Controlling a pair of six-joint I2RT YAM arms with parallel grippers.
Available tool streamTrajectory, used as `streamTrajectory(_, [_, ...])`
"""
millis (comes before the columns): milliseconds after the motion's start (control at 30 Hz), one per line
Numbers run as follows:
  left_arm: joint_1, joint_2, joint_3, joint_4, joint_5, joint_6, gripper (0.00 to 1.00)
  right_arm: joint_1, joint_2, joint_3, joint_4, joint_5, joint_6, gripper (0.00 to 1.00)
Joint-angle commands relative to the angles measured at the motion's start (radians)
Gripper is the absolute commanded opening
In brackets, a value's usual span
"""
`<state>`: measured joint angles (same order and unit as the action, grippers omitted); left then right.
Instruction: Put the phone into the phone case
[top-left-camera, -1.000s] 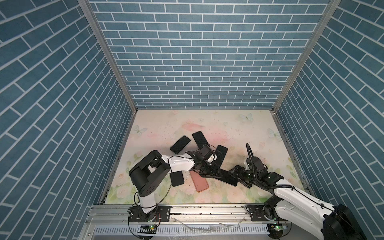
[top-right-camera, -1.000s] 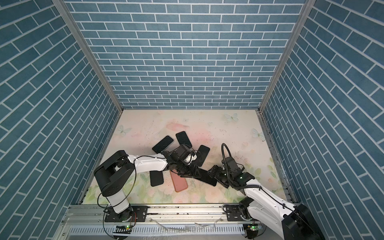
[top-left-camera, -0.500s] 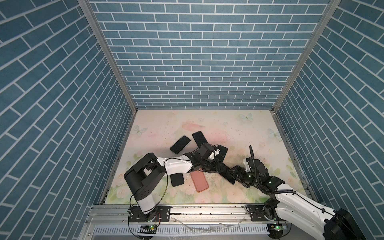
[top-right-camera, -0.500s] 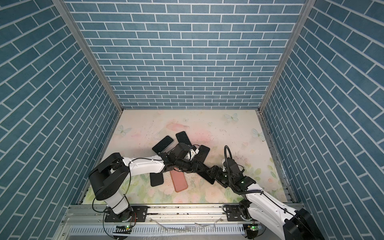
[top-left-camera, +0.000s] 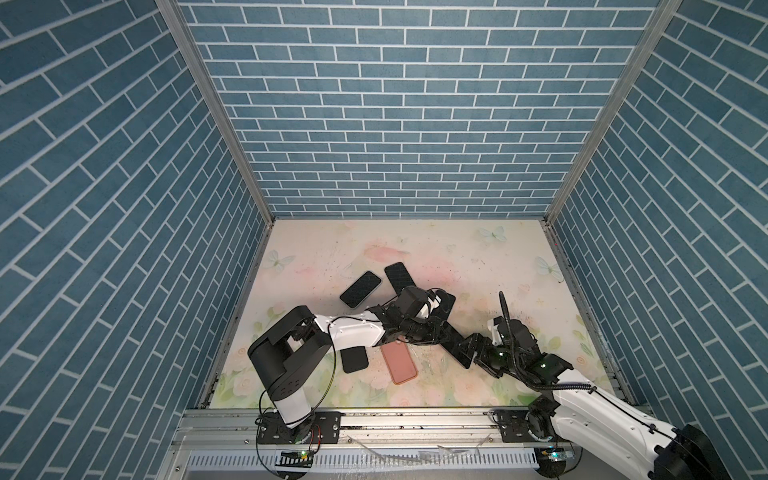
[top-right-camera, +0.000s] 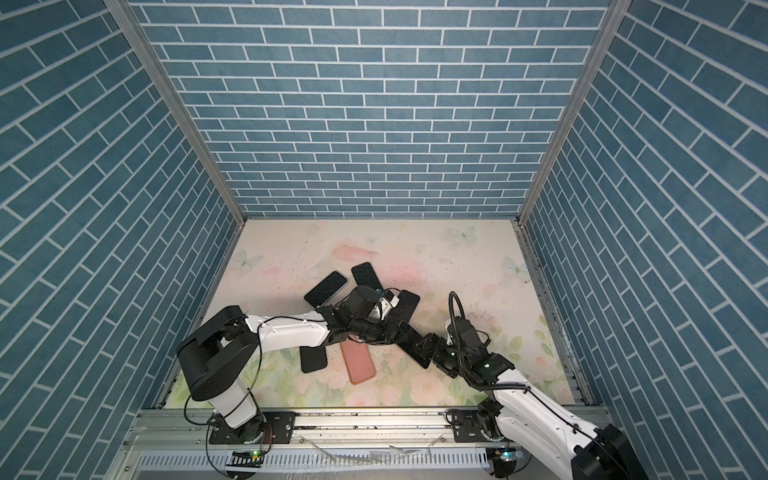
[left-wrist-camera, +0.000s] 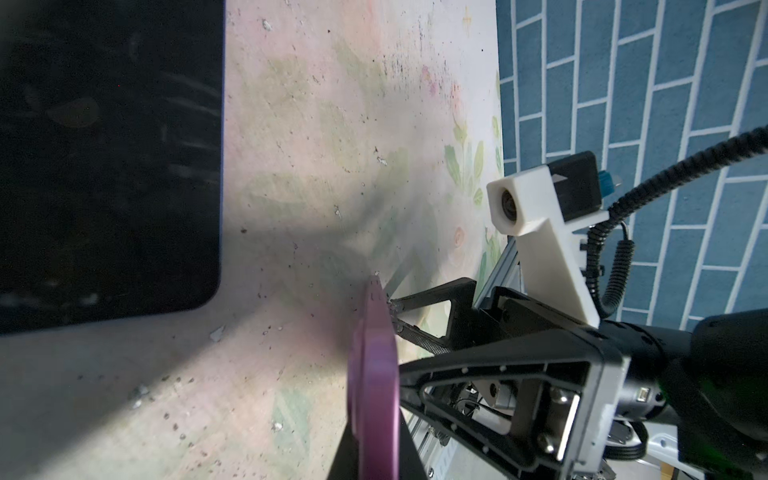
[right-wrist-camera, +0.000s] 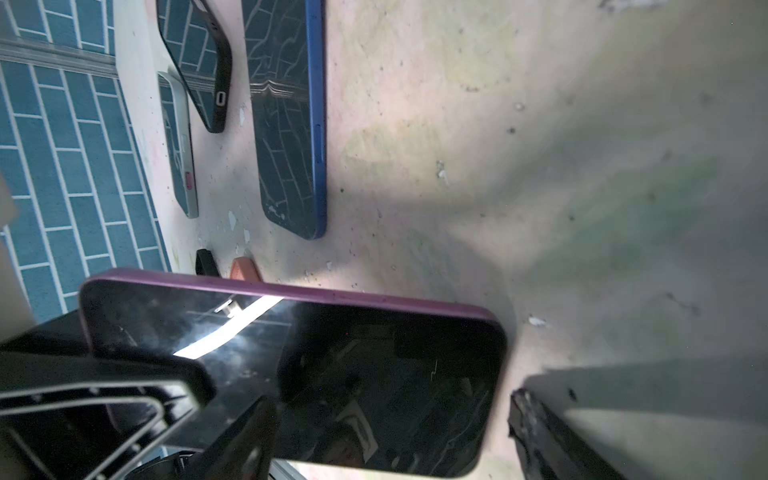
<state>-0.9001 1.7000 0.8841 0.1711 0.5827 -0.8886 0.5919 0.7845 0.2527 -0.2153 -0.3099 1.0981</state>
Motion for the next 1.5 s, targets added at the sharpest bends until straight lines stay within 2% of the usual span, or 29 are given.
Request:
streamTrajectory(0, [-0.003, -0.051, -0.011, 0.005, -0.022, -0.001, 0.08, -0.019, -0.049, 0.100, -0.170, 0.069, -0.083, 0.91])
streamTrajectory(200, [0.045, -0.106, 0.021, 0.016, -0.024, -0.028, 0.05, -0.059, -0.056, 0.330, -0.352, 0.125, -0.292, 0.95])
streamTrajectory(300, [0.101, -0.138, 0.064, 0.015, 0.008, -0.042, 0.05, -0.118, -0.031, 0.432, -0.401, 0.051, -0.394, 0.94])
streamTrajectory(400, [0.172, -0.180, 0.116, -0.009, 0.035, -0.040, 0.05, -0.222, -0.010, 0.495, -0.405, -0.036, -0.415, 0.93])
streamTrajectory(467, [0.229, -0.206, 0.146, -0.013, 0.064, -0.050, 0.05, -0.286, 0.006, 0.519, -0.348, -0.134, -0.409, 0.93])
streamTrajectory(567, [0.300, -0.227, 0.178, 0.010, 0.116, -0.089, 0.05, -0.343, 0.081, 0.544, -0.205, -0.320, -0.349, 0.92])
streamTrajectory(667, [0.348, -0.221, 0.210, 0.065, 0.197, -0.144, 0.05, -0.356, 0.189, 0.570, -0.015, -0.484, -0.241, 0.87])
streamTrajectory(767, [0.358, -0.205, 0.242, 0.125, 0.271, -0.197, 0.05, -0.356, 0.263, 0.575, 0.203, -0.585, -0.101, 0.84])
streamTrajectory(1000, [0.359, -0.192, 0.250, 0.219, 0.318, -0.298, 0.05, -0.354, 0.360, 0.629, 0.311, -0.649, -0.052, 0.82])
streamTrajectory(1100, [0.357, -0.197, 0.241, 0.228, 0.322, -0.313, 0.05, -0.353, 0.396, 0.620, 0.432, -0.680, 0.027, 0.78])
streamTrajectory(1233, [0.359, -0.187, 0.219, 0.311, 0.324, -0.381, 0.05, -0.345, 0.434, 0.602, 0.625, -0.720, 0.141, 0.62])
streamTrajectory(1400, [0.358, -0.168, 0.199, 0.398, 0.319, -0.445, 0.05, -0.312, 0.442, 0.608, 0.647, -0.737, 0.157, 0.54])
streamTrajectory(1467, [0.359, -0.161, 0.199, 0.402, 0.318, -0.449, 0.05, -0.298, 0.447, 0.611, 0.651, -0.745, 0.157, 0.47])
